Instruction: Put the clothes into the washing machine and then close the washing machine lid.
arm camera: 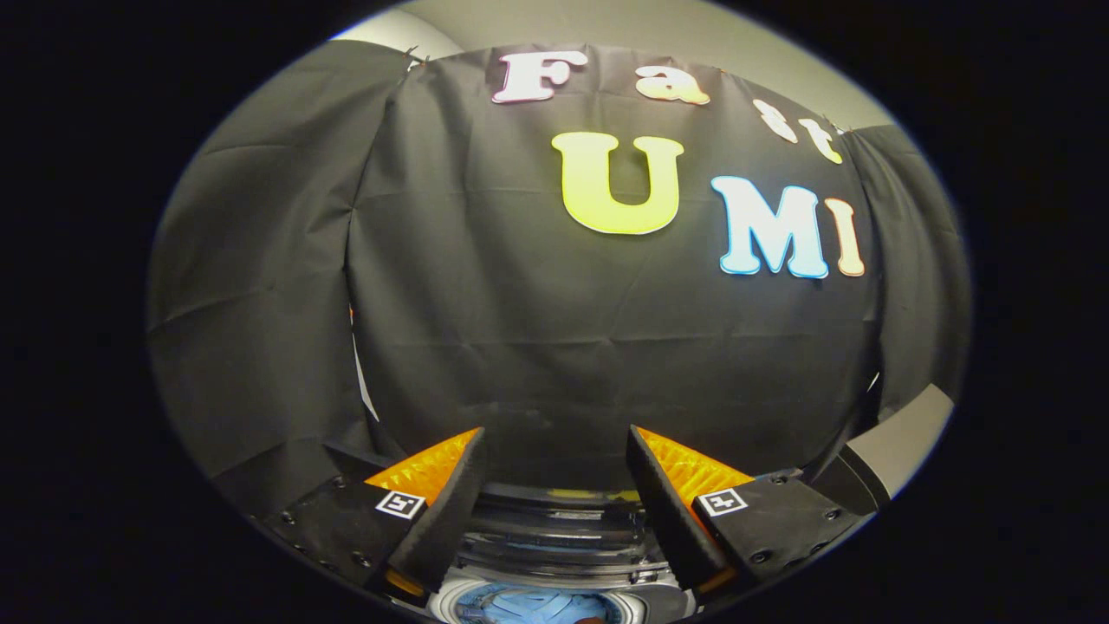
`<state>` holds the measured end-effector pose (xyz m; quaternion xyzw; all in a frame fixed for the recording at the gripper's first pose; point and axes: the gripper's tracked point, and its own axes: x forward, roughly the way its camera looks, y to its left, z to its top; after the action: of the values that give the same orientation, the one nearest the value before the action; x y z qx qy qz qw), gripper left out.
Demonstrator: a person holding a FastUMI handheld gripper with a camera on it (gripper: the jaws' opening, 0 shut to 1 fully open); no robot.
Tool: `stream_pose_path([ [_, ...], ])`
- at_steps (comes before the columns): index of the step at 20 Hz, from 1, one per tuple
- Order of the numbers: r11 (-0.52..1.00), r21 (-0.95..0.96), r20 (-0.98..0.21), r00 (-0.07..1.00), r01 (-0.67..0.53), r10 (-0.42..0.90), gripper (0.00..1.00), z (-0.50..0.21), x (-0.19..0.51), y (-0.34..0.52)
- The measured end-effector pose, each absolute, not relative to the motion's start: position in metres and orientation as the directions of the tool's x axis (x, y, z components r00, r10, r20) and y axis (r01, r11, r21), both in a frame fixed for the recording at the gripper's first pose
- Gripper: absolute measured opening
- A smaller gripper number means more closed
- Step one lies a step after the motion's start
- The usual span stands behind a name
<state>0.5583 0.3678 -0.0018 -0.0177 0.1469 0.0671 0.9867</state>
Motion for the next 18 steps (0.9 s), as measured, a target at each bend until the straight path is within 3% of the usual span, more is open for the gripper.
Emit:
stream_pose_path([
  [9, 0.993, 0.026, -0.340, 0.934, -0.111, 0.113, 1.00, -0.030, 0.579, 0.366],
  [18, 0.992, 0.047, -0.282, 0.951, -0.121, 0.129, 1.00, -0.022, 0.544, 0.364],
])
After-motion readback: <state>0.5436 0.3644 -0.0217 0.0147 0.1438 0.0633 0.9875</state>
